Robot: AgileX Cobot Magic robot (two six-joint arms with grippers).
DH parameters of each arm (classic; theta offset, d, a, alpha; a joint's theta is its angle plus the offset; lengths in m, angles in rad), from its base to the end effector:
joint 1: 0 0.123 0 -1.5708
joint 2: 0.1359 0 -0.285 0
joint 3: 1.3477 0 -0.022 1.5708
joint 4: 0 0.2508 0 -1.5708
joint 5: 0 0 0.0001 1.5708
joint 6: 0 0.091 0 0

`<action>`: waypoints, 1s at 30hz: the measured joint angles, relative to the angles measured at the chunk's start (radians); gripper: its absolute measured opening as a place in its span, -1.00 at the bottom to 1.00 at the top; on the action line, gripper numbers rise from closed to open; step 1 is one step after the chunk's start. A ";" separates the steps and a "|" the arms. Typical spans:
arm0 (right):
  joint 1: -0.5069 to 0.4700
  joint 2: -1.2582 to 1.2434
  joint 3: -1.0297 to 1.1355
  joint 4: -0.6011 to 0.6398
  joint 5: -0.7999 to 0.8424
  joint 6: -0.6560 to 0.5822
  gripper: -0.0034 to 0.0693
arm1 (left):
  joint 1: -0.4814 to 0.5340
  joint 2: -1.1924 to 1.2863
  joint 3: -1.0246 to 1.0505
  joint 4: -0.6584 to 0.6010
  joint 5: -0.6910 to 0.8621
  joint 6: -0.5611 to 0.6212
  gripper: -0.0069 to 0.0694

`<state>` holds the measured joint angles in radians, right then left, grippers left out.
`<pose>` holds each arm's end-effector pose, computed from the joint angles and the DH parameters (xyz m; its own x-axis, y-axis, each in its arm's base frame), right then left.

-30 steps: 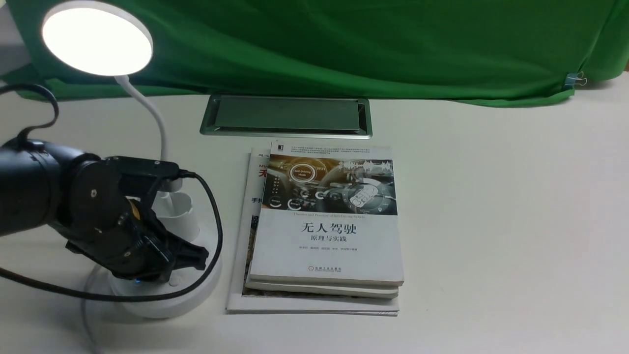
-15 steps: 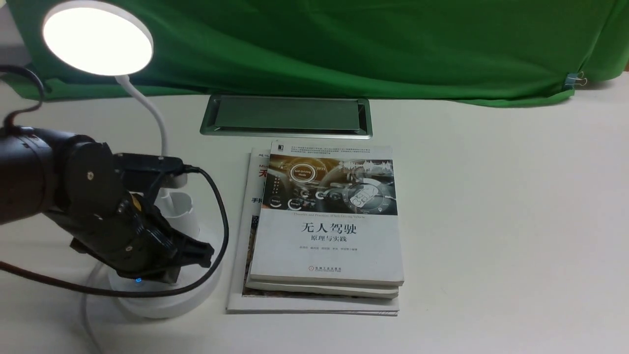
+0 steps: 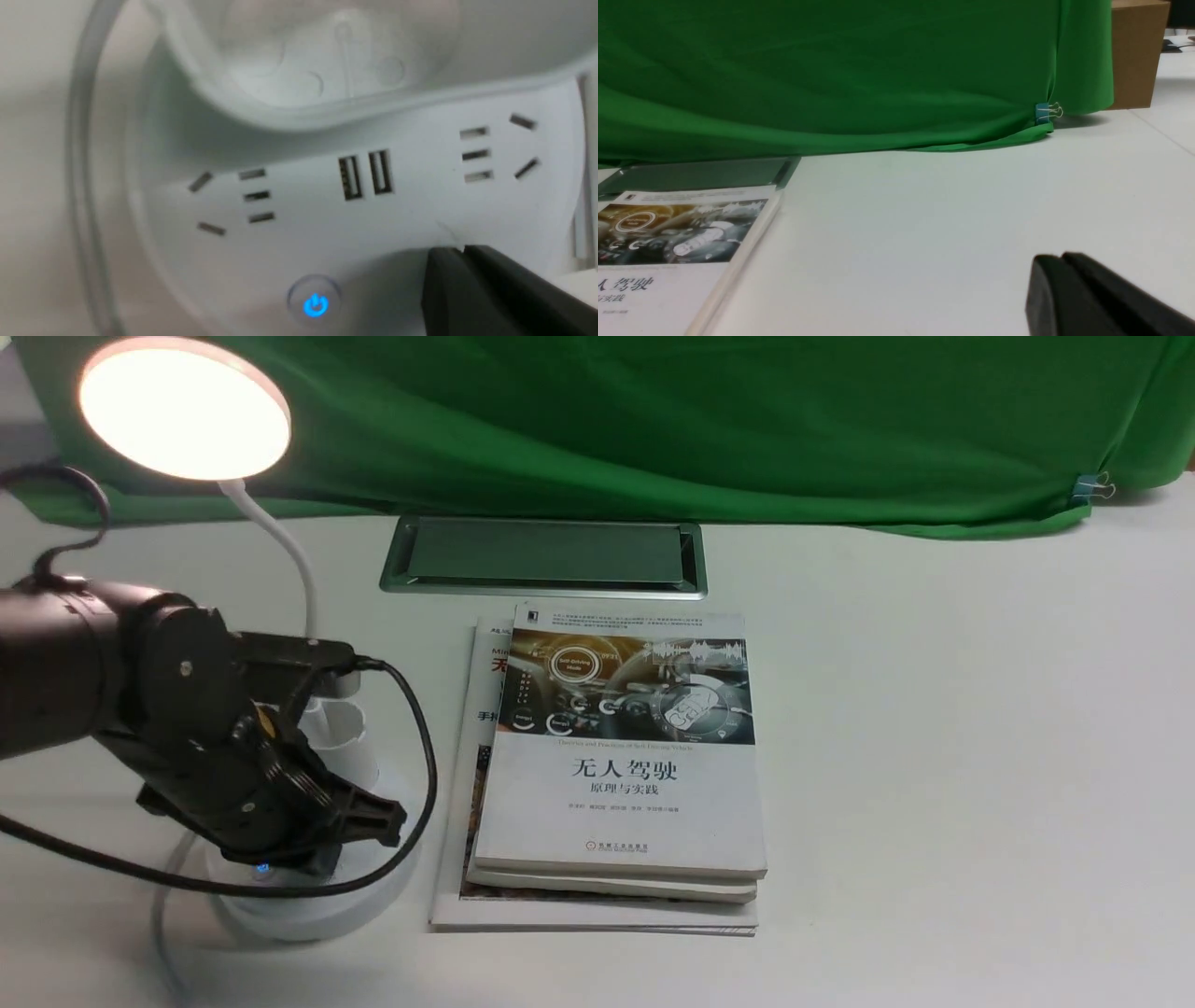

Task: Turn off the desk lamp on the white desktop by hand.
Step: 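Press the power button on the round power strip under the lamp with the left gripper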

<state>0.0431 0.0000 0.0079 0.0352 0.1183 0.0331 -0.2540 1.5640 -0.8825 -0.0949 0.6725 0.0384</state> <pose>0.0568 0.0028 0.1998 -0.0420 0.0662 -0.9969 -0.0445 0.9967 0.0681 0.2736 -0.0766 0.1968 -0.9319 0.2049 -0.2992 0.2347 0.9697 -0.0671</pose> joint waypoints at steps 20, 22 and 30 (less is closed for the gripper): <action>0.000 0.000 0.000 0.000 0.000 0.000 -0.81 | 0.000 0.073 -0.010 -0.050 -0.006 0.000 -0.81; 0.000 0.000 0.000 0.000 0.000 0.000 -0.81 | 0.000 0.079 -0.014 -0.049 -0.003 0.000 -0.81; 0.000 0.000 0.000 0.000 0.000 0.000 -0.81 | -0.001 -0.068 -0.016 -0.027 0.060 -0.001 -0.81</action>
<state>0.0431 0.0000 0.0079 0.0352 0.1183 0.0331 -0.2550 1.4960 -0.8984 -0.1214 0.7328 0.0372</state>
